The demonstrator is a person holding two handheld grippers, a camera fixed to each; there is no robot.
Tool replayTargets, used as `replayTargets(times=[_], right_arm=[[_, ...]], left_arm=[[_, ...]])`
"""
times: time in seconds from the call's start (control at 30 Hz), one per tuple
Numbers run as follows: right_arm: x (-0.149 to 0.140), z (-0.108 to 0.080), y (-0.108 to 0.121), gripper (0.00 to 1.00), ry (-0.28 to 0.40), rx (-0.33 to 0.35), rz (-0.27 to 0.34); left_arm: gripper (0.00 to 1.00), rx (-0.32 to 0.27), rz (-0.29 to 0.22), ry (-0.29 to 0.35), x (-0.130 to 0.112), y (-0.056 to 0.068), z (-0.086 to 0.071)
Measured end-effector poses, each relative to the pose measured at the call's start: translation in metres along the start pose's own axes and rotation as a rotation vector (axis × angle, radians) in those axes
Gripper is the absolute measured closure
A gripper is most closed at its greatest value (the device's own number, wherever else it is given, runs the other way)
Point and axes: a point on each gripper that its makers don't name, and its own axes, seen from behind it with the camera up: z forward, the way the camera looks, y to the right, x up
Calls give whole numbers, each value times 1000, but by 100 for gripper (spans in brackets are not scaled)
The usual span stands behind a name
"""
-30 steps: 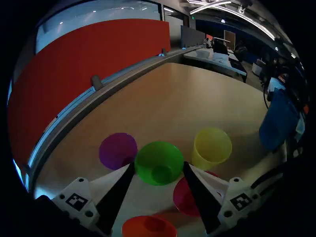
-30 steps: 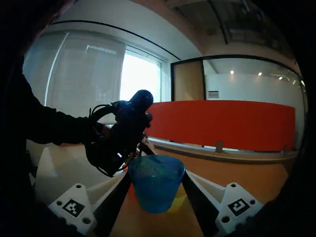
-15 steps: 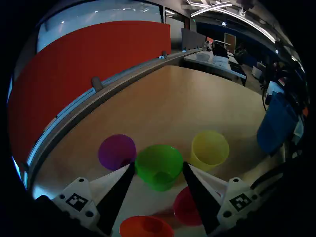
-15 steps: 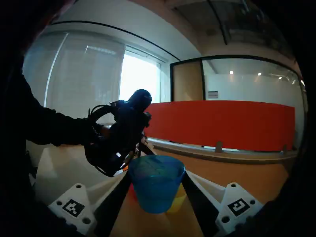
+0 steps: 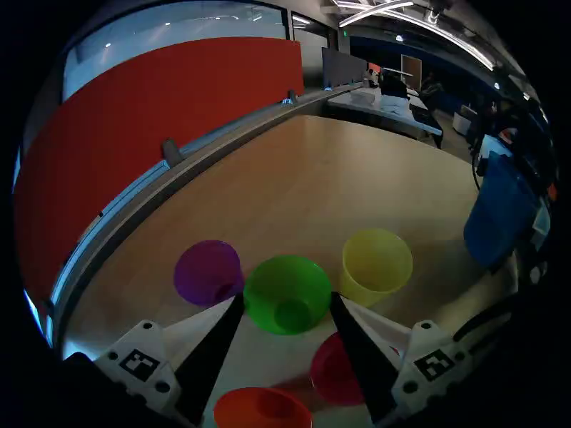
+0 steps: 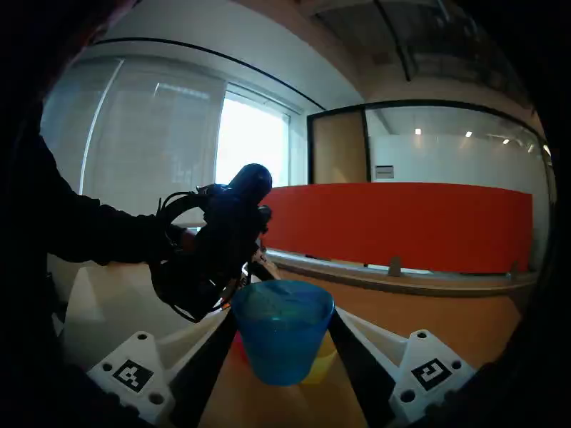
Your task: Pour water
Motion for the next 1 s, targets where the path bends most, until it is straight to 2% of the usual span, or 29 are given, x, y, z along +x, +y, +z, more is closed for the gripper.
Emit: replayTargets(times=[0.4, 0.8, 1.0], right_arm=[[-3, 1, 1, 10, -4, 1, -3], [-7, 2, 1, 10, -7, 4, -2], [-10, 2, 4, 10, -8, 1, 1]], left_arm=[[10, -1, 2, -6, 2, 1, 4], [9, 1, -1, -54, -5, 0, 12], [9, 1, 3, -56, -5, 1, 17]])
